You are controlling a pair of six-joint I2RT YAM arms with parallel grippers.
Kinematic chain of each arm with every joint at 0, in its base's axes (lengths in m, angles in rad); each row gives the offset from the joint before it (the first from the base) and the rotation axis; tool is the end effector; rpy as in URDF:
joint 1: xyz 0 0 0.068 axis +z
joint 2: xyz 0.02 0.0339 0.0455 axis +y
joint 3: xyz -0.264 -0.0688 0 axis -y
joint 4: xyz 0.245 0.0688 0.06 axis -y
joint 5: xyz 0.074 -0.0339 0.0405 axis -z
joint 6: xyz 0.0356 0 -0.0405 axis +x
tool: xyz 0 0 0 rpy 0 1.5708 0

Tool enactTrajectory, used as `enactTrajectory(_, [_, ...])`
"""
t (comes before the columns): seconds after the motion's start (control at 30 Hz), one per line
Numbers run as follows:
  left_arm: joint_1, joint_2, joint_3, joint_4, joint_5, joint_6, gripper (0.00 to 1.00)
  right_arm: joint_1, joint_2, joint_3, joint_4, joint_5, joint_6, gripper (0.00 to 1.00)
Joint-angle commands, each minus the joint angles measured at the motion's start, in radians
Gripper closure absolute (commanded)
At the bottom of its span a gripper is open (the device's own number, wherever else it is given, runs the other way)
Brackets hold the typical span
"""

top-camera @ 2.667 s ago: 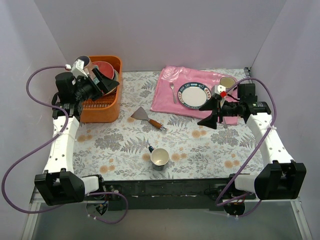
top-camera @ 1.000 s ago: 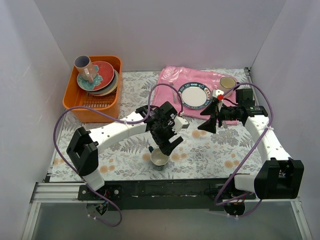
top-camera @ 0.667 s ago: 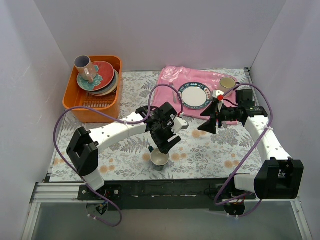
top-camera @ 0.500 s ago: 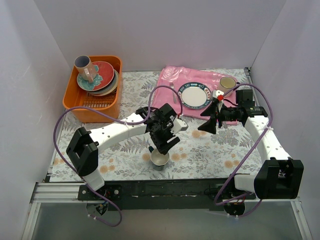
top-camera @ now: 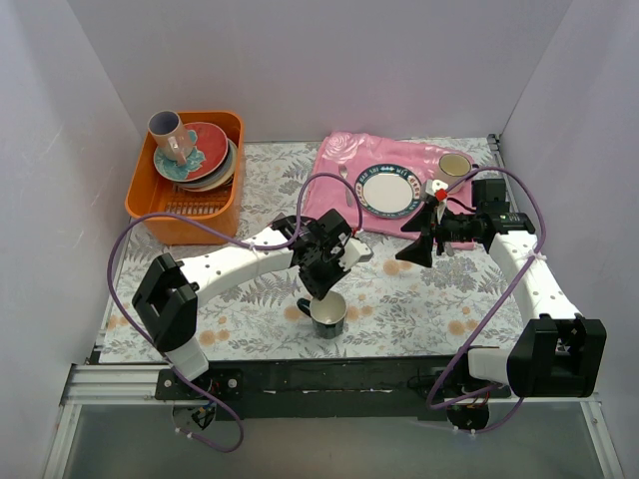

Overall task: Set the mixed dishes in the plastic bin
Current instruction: Pick up the cup at the center of the board, then place the cup in the plastic bin.

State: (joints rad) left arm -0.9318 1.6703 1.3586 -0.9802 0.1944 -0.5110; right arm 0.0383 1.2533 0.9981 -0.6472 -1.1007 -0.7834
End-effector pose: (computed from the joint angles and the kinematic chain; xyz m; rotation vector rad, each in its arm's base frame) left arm 0.1900 -0.2672 0.2534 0.6710 2.9440 -0.5009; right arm 0.2443 0.0411 0.2898 -1.1892 1.6631 0.8901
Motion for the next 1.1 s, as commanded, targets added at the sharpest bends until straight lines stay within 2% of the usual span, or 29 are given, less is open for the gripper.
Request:
enactTrajectory(0.0, [-0.002,-0.037,0.031,0.028,-0.035,-0.015,1.0,-0.008,-0.023,-0.015,0.021,-0.011,0.01,0.13])
enactTrajectory(0.27, [0.056,-0.136,0.056,0.095,-0.118,-0.057,1.0,-0.012,-0.031,-0.021,0.021,-0.019,0.012,0.13])
enactTrajectory(0.37, [0.128,-0.159,0.099,0.097,-0.105,-0.078,1.0,-0.014,-0.029,-0.023,0.024,-0.024,0.015,0.13])
enactTrajectory(0.6, [0.379,-0.138,0.255,0.061,-0.115,-0.109,1.0,-0.012,-0.029,-0.023,0.037,-0.03,0.024,0.13])
enactTrajectory(0.77, [0.546,-0.077,0.381,0.074,-0.115,-0.194,1.0,-0.012,-0.034,-0.032,0.038,-0.03,0.027,0.13])
enactTrajectory(0.9, [0.632,-0.005,0.551,0.077,-0.107,-0.259,1.0,-0.014,-0.035,-0.039,0.04,-0.034,0.029,0.13])
enactTrajectory(1.07, [0.747,0.063,0.675,0.095,-0.156,-0.34,1.0,-0.014,-0.029,-0.049,0.052,-0.045,0.029,0.13])
